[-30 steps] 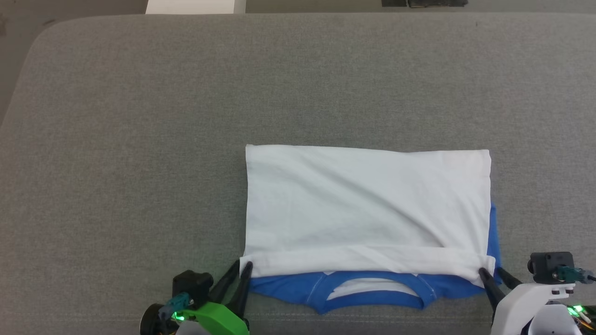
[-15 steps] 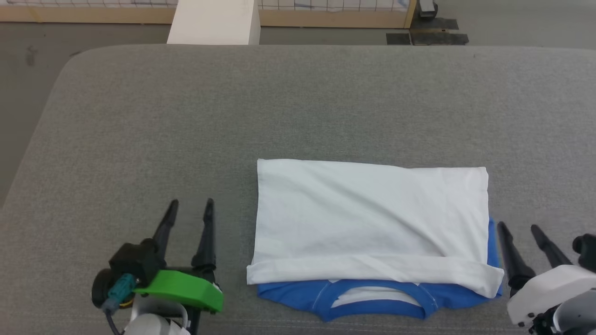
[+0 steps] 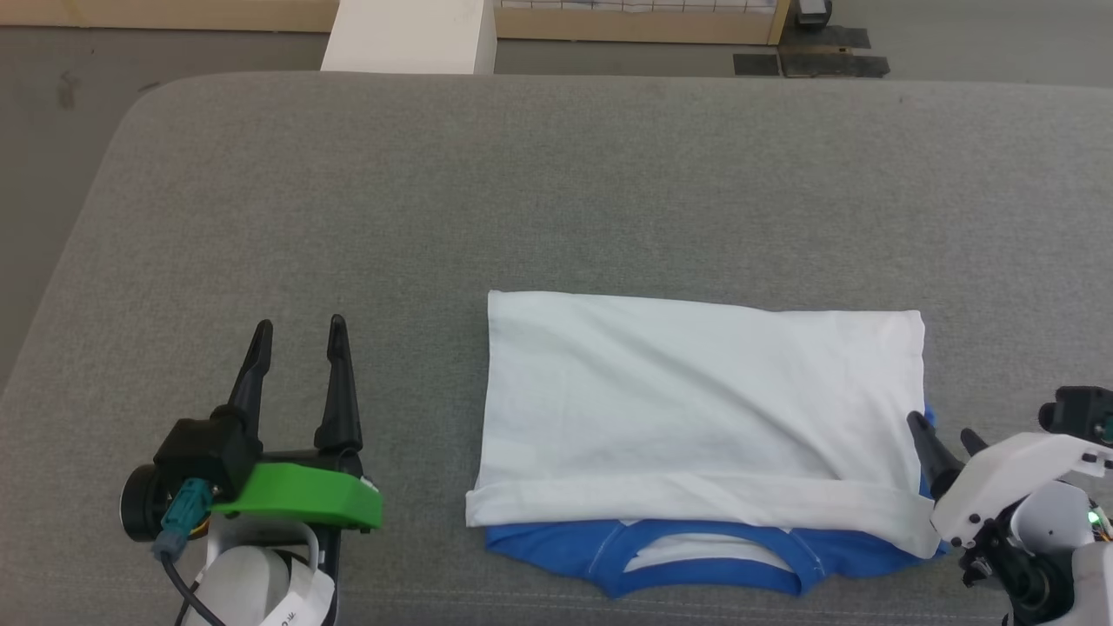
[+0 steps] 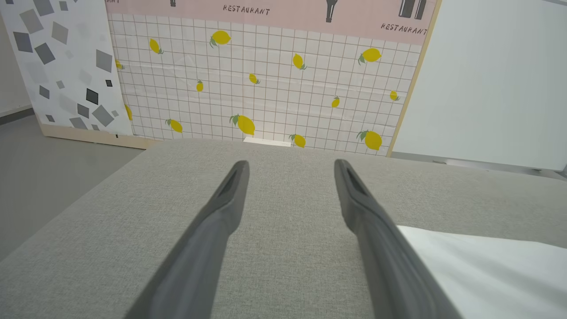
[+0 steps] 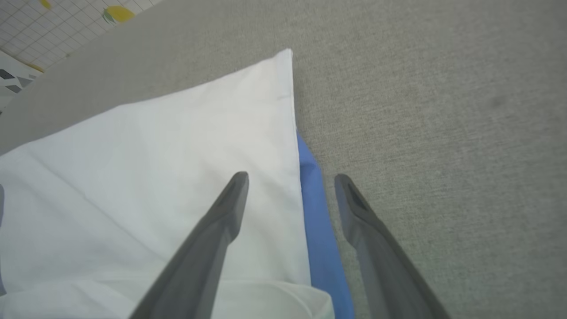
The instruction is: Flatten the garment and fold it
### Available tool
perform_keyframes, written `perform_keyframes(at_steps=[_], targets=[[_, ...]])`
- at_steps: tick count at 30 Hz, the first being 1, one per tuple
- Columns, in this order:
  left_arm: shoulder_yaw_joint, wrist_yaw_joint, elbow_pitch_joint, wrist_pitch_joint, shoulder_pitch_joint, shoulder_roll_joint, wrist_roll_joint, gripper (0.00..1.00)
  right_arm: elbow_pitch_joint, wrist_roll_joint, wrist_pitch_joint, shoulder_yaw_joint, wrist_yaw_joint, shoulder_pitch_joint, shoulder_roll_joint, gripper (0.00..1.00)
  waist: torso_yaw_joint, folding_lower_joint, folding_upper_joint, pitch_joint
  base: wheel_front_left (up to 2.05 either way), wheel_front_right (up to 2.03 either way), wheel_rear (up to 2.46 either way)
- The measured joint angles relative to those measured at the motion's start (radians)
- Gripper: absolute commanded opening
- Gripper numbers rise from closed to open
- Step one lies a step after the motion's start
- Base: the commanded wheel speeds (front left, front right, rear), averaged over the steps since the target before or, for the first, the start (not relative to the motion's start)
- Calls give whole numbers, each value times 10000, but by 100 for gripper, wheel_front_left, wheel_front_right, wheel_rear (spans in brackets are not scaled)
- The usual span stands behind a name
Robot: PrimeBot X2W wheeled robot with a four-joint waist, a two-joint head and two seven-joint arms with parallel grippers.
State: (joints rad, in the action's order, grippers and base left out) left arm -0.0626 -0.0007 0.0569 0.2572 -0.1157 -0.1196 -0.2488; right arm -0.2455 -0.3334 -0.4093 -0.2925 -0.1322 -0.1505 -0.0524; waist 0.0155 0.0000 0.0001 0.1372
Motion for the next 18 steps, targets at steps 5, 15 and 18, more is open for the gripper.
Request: perform_keyframes(at_steps=[5,15,18], targets=[[270,-184,40,0,-12,251,286,100,-1177,198,-1057,-360,0,-605,6,100,64,0,-1,139,0,0,0],[566,-512,150,0,24,539,395,100,-1870,-443,-2922,-224,4,-1191,-251,10,235,0,0,261,0,0,0],[662,-529,178,0,25,573,399,100,-1741,-700,-2859,-13,2,-1148,-190,0,233,0,-1,251,0,0,0]])
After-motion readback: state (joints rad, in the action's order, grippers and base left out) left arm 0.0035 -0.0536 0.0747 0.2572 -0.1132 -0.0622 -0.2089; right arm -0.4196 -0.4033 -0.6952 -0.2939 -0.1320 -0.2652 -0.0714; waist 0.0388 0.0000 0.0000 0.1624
